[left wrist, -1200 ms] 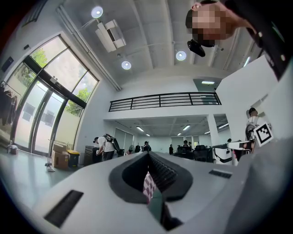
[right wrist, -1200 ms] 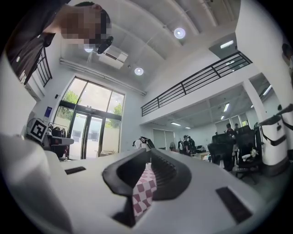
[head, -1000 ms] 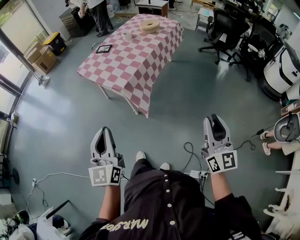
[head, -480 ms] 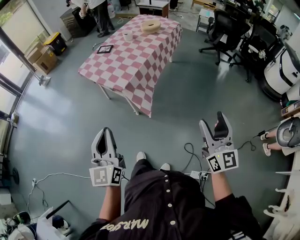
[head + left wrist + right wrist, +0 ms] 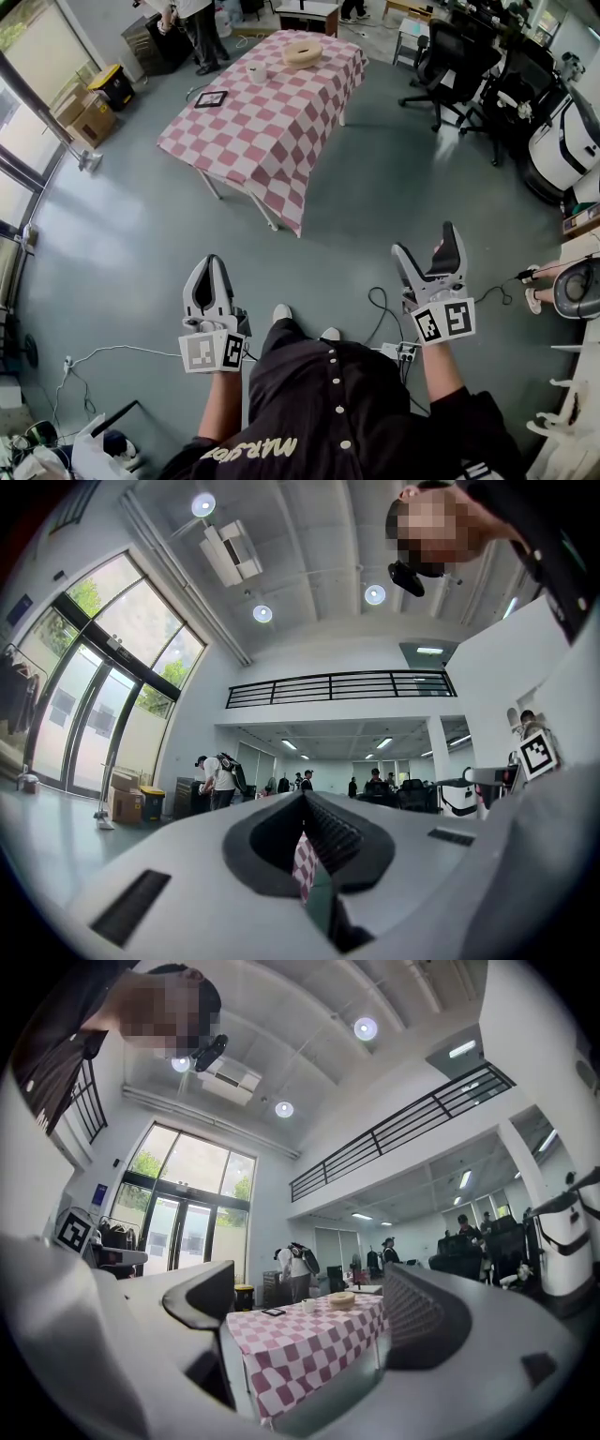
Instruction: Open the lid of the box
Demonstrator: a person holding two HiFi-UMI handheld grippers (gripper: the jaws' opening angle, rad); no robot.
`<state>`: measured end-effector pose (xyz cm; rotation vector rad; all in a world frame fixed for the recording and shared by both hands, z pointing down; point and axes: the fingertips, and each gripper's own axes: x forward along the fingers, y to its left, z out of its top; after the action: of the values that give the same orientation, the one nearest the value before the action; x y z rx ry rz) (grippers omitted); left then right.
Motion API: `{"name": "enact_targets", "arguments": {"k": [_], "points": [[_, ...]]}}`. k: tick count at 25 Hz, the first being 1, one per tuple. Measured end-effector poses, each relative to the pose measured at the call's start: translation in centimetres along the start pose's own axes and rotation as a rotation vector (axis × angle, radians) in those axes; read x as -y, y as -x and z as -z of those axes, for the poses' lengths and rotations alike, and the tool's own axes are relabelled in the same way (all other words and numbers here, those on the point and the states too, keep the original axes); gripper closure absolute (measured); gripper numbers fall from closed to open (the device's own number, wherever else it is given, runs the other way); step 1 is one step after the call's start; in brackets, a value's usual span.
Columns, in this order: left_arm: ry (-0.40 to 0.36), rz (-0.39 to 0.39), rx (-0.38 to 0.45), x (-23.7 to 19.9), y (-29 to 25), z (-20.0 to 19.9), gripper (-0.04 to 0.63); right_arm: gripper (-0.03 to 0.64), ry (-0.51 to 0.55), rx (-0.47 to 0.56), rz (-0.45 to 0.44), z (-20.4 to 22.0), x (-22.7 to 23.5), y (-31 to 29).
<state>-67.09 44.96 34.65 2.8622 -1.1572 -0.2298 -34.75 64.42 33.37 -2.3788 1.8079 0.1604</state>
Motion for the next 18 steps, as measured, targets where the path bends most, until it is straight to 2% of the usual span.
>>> {"name": "enact_targets", "arguments": {"k": [1, 11, 18], "points": [[-0.001, -0.002, 0.0, 0.0, 0.0, 0.0, 0.586, 0.127, 0.002, 0.004, 0.002, 0.0, 0.1, 0.0], [0.001, -0.009, -0.017, 1.6, 0.7, 0.2, 0.586, 0.127, -0.001, 0.003, -0.008, -0.2, 0.7, 0.6], [0.006, 0.002, -0.027, 1.7, -1.5, 0.8, 0.586, 0.127, 0.012, -0.02, -0.018, 0.9, 1.3, -0.7]]}}
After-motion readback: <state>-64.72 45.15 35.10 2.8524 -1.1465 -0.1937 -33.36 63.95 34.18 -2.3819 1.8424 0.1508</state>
